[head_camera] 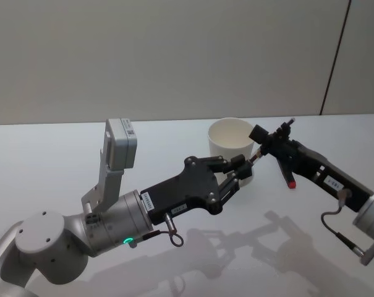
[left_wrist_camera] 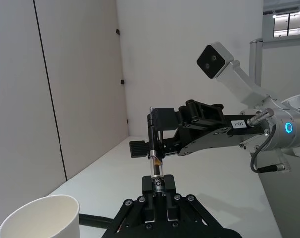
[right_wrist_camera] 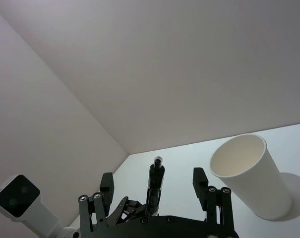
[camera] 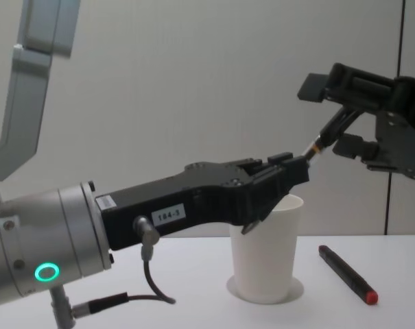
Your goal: Place the pen into the pen holder.
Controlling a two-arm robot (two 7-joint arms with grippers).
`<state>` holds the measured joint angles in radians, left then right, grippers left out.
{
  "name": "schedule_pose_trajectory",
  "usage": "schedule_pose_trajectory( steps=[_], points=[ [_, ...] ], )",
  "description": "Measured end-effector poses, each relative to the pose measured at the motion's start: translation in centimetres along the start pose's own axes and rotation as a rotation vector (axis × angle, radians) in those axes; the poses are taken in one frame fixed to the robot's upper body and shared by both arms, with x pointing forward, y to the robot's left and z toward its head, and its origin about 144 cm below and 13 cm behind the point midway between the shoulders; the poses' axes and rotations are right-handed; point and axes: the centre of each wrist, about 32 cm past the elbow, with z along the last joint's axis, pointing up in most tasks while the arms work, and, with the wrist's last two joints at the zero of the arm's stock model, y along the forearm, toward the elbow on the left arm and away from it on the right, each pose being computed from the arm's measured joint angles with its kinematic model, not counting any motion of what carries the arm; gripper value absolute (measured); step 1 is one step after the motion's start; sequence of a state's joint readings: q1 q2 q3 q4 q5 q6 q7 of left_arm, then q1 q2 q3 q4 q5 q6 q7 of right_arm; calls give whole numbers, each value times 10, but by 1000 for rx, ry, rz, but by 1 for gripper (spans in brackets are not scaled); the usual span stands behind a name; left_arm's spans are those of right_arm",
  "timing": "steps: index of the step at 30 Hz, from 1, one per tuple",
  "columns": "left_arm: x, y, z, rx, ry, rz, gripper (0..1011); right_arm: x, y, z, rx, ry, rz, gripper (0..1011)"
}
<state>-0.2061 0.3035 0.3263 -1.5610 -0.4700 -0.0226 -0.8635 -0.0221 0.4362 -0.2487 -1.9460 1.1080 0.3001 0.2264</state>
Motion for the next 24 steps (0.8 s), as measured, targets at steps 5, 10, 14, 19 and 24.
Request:
schedule_pose_trajectory(
  steps=[5, 10, 14, 19, 24],
  points=[
    [0, 0, 0, 0, 0, 0, 138, 0, -3, 2, 1, 5, -7, 1002],
    [0, 0, 0, 0, 0, 0, 138, 0, -6, 3, 1, 8, -12, 1002],
    [0, 0, 0, 0, 0, 0, 138, -1, -8, 4, 0, 9, -12, 1002],
    [0, 0, 0, 0, 0, 0, 138, -1, -9, 5, -3, 9, -9, 1002],
    [0, 0, 0, 0, 0, 0, 138, -1, -10, 5, -7, 8, -1, 1002]
  ],
)
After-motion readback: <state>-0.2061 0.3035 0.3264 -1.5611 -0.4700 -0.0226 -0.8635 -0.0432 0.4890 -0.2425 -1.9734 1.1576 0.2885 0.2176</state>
